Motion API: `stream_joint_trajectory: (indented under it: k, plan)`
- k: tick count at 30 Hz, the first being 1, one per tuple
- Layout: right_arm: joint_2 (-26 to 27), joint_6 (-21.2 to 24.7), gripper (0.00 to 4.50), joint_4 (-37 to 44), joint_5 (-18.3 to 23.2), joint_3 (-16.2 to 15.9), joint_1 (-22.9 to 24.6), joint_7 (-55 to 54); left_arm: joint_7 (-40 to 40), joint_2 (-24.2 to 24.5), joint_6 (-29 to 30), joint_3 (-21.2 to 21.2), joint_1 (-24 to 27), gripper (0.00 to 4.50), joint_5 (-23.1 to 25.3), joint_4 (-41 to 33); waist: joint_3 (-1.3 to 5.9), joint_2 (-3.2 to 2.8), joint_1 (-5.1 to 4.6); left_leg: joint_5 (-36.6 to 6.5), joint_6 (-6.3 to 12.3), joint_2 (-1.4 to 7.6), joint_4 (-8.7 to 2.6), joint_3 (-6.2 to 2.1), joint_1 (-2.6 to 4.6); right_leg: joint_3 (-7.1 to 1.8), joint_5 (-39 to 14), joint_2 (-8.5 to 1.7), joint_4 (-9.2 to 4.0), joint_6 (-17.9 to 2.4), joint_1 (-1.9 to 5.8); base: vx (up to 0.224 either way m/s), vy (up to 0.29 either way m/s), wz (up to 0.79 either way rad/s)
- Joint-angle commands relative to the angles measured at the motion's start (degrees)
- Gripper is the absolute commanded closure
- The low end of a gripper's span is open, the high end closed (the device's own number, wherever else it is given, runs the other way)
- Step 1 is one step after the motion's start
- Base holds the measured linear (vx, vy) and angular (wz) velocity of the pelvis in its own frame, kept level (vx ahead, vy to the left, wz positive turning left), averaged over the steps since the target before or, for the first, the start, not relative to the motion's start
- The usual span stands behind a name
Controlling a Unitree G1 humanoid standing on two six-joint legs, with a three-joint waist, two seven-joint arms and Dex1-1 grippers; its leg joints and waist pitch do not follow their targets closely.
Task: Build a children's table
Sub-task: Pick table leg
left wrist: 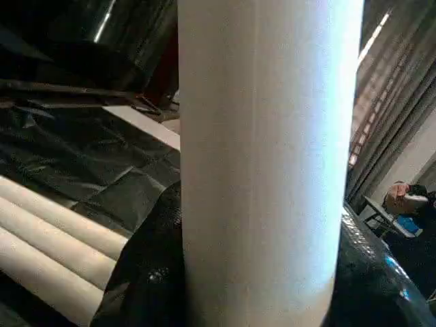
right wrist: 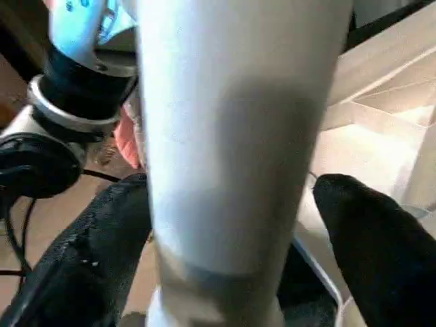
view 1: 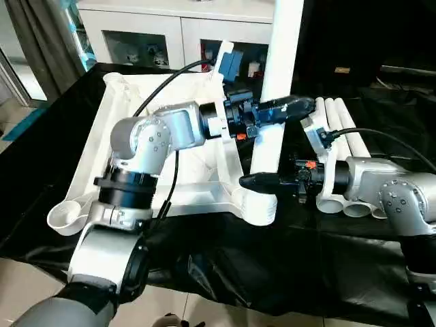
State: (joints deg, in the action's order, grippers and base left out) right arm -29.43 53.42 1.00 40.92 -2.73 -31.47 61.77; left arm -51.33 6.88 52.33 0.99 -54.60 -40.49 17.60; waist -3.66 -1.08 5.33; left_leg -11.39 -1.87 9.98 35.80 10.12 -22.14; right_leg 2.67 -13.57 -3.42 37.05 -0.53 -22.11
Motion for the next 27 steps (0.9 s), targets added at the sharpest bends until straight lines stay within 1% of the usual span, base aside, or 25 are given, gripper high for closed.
stream_joint_trajectory:
  k: [1,8,14,17,18,19,25,26,27]
  plan:
    - [-0.8,0.5,0.45,1.0,0.8,0.7,0.3,0.4,-1.1,0.6,-0.6,-0.7,-1.8,2.66,0.6,0.1,4.95,0.98,0.28,3.4,6.02,2.72,-2.99,-1.02,0.71,-2.61,9.8,-4.58,-3.16,-17.4,3.76,0.000,0.000,0.00]
    - [-1.2,1.8,0.45,0.9,0.7,-0.5,0.8,0.3,-2.8,0.6,-0.1,-1.0,-1.8,2.66,-0.3,-0.6,4.89,0.89,0.29,2.9,5.62,2.74,-3.04,-1.01,0.76,-2.61,9.1,-4.62,-3.25,-17.8,3.76,0.000,0.000,0.00]
    - [-0.8,2.1,0.45,0.8,0.5,-1.1,1.0,0.1,-3.3,0.2,0.3,-0.9,-1.9,2.66,-0.7,-1.3,4.96,0.91,0.39,3.1,5.65,2.75,-2.98,-1.01,0.74,-2.61,9.9,-4.62,-3.13,-18.0,3.78,0.000,0.000,0.00]
    - [-0.5,2.2,0.45,0.7,0.6,-1.1,1.0,0.0,-3.4,0.1,0.4,-1.0,-1.8,2.66,-0.7,-1.5,4.95,0.79,0.42,3.0,5.59,2.77,-2.99,-1.04,0.76,-2.61,9.6,-4.67,-3.17,-18.0,3.78,0.000,0.000,0.00]
    - [-0.3,2.3,0.45,0.6,0.7,-1.0,1.0,-0.1,-3.5,0.0,0.4,-1.0,-1.8,2.66,-0.7,-1.6,4.95,0.85,0.40,3.0,5.57,2.78,-2.99,-1.02,0.75,-2.63,9.9,-4.65,-3.16,-18.0,3.78,0.000,0.000,0.00]
    - [0.0,2.4,0.45,0.7,0.8,-0.9,1.1,-0.1,-3.5,0.0,0.3,-1.1,-1.7,2.66,-0.7,-1.6,4.96,0.71,0.44,3.1,5.58,2.77,-2.98,-1.05,0.76,-2.61,10.0,-4.64,-3.11,-18.1,3.76,0.000,0.000,0.00]
    - [0.4,2.6,0.45,1.0,1.2,-1.0,1.3,0.0,-3.4,-0.1,0.0,-1.1,-1.7,2.66,-0.8,-1.3,4.98,0.76,0.48,3.0,5.49,2.80,-2.99,-1.06,0.77,-2.61,10.1,-4.66,-3.12,-18.1,3.79,0.000,0.000,0.00]
    - [0.4,2.6,0.72,1.0,1.4,-1.0,1.4,0.1,-3.5,-0.1,-0.1,-1.1,-1.8,2.66,-0.7,-1.2,4.98,0.78,0.46,3.0,5.58,2.80,-2.98,-1.04,0.78,-2.61,10.2,-4.63,-3.12,-18.1,3.77,0.000,0.000,0.00]
    - [0.4,2.6,0.79,1.1,1.6,-0.9,1.4,0.2,-3.6,-0.1,-0.2,-1.1,-1.7,2.66,-0.6,-1.2,5.00,0.77,0.52,3.0,5.63,2.79,-2.96,-1.04,0.78,-2.63,10.3,-4.69,-3.13,-18.1,3.81,0.000,0.000,0.00]
